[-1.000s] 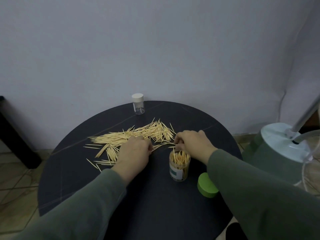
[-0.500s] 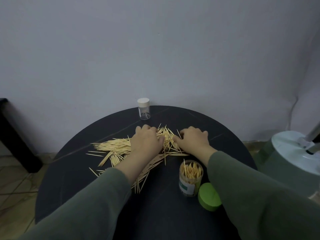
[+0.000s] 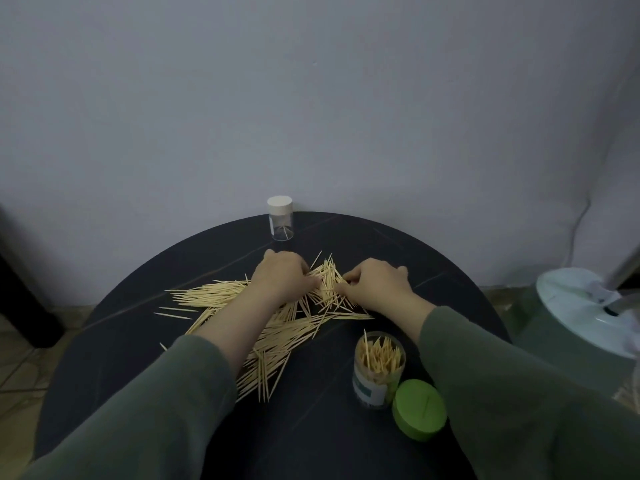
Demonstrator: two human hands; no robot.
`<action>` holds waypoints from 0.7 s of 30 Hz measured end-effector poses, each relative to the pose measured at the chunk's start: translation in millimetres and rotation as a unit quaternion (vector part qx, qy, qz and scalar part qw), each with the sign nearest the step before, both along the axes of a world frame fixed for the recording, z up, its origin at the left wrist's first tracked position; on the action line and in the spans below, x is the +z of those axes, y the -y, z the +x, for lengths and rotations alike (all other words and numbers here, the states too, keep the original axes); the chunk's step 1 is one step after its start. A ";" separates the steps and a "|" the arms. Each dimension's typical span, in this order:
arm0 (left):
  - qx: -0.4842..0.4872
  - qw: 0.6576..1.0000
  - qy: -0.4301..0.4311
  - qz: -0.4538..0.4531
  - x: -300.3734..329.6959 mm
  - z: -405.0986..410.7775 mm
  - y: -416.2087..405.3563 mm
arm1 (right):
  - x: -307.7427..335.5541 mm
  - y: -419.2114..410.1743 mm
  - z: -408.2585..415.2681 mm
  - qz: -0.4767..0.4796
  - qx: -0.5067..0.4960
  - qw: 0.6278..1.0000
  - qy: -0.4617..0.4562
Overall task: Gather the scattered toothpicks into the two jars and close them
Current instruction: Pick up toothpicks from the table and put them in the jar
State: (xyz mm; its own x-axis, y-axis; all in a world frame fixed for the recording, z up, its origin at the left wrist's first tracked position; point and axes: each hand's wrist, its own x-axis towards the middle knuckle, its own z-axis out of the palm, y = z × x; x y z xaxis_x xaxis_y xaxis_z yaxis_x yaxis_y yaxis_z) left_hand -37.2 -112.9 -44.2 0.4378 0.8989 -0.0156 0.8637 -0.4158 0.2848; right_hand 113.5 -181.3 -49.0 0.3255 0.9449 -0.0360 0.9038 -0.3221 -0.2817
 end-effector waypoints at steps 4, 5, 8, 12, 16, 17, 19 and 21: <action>-0.007 1.000 0.012 0.007 0.3 0.3 4.5 | 2.2 10.3 2.5 0.015 0.004 1.000 0.010; -0.008 1.000 0.016 0.010 -0.3 0.7 5.7 | 2.6 12.0 2.5 0.020 0.003 1.000 0.012; -0.013 1.000 0.010 0.018 -0.3 2.3 9.8 | 2.5 16.0 2.2 0.035 -0.004 0.999 0.010; -0.024 0.999 -0.016 0.032 2.8 3.4 15.1 | 1.0 18.9 2.9 0.036 -0.011 0.999 0.008; -0.030 0.998 -0.030 0.043 6.2 4.2 19.5 | 1.6 18.9 4.1 0.039 -0.019 0.999 0.001; -0.030 0.998 -0.033 0.046 7.0 4.2 20.1 | 1.6 18.6 4.4 0.038 -0.020 0.999 -0.001; -0.032 0.997 -0.038 0.052 7.7 4.7 20.4 | 2.0 17.8 5.5 0.036 -0.022 0.999 0.000; -0.034 0.997 -0.044 0.059 7.0 4.8 20.7 | 2.4 16.4 6.0 0.034 -0.022 0.999 0.008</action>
State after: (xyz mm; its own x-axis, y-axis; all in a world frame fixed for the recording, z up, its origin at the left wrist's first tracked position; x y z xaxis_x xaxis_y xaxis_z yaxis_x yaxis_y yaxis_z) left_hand -32.3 -133.6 -37.2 0.4990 0.8653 0.0464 0.8523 -0.4998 0.1544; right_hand 119.5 -197.7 -46.5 0.3668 0.9297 0.0338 0.8935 -0.3420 -0.2910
